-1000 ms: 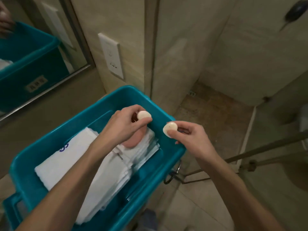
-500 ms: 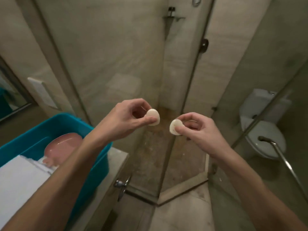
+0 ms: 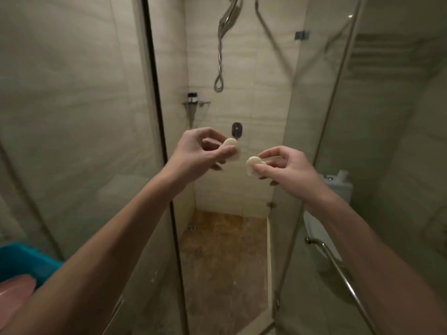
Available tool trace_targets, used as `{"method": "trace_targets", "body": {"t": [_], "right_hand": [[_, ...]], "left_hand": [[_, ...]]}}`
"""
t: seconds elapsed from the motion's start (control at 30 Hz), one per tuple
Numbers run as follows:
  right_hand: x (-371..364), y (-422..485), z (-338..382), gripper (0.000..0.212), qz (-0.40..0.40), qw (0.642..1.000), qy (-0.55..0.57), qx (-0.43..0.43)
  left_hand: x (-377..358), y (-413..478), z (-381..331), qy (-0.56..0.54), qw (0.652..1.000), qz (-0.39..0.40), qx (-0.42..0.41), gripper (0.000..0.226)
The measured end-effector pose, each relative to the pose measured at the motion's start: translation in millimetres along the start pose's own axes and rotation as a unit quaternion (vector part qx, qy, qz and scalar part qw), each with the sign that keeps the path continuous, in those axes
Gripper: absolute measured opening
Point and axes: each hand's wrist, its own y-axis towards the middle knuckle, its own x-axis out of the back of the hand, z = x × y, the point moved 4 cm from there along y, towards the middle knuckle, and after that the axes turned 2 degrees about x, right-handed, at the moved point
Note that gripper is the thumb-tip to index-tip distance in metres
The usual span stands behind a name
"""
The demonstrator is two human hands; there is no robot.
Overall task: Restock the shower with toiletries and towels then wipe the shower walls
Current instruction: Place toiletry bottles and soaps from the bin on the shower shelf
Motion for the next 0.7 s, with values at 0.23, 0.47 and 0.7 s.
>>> {"method": "trace_targets", "body": {"t": [0.23, 0.47, 0.7], "right_hand": [[49.6, 66.3, -28.4, 0.018, -0.095, 0.995, -0.008, -0.008], [75.8, 170.6, -58.4, 0.014, -0.146, 0.989, 0.024, 0.021], [72.2, 301.8, -73.0, 0.01, -0.105, 0.993, 0.035, 0.047]], "left_hand": [[-29.2, 90.1, -0.4, -0.029, 0.999, -0.027, 0.001, 0.024], [-65.5, 199.0, 47.2, -0.096, 0.995, -0.035, 0.021, 0.025], [-62.1, 312.7, 101.4, -0.11, 0.99, -0.078, 0.034, 0.031]]}}
